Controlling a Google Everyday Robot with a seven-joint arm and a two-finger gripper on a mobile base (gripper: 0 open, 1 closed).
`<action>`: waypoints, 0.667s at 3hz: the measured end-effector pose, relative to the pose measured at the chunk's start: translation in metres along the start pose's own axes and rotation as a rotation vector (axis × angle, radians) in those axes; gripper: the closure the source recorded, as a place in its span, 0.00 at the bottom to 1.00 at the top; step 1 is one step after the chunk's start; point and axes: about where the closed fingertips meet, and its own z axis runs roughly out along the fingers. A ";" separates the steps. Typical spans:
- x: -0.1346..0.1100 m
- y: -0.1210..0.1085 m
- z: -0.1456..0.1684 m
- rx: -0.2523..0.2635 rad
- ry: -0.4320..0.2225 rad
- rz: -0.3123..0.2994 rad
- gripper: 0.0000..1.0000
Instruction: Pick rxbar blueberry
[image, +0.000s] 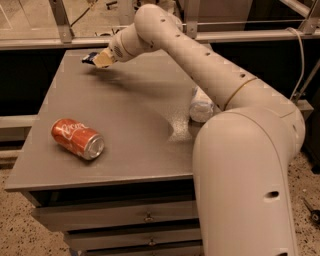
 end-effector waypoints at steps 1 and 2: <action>-0.013 0.002 -0.031 -0.039 -0.106 -0.028 1.00; -0.025 0.006 -0.077 -0.095 -0.248 -0.043 1.00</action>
Offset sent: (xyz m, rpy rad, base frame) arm -0.0672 -0.0949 0.1082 0.3805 -0.1920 0.1931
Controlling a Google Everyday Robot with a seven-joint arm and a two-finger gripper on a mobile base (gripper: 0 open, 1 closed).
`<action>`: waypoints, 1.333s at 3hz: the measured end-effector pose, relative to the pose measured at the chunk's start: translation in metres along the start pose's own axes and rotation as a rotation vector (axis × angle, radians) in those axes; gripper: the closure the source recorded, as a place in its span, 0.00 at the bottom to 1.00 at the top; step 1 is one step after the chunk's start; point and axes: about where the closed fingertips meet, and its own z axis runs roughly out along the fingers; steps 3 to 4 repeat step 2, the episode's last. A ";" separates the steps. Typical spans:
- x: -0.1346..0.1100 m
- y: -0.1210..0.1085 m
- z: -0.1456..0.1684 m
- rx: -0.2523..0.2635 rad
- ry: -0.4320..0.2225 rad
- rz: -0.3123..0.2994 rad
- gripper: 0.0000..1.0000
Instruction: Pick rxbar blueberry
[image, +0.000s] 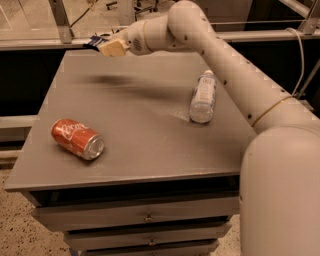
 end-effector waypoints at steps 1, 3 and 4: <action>-0.017 0.009 -0.047 -0.037 -0.094 0.001 1.00; -0.020 0.009 -0.059 -0.039 -0.113 0.006 1.00; -0.020 0.009 -0.059 -0.039 -0.113 0.006 1.00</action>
Offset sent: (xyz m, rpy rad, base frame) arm -0.0251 -0.0309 0.0286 0.0848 -0.0249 0.0399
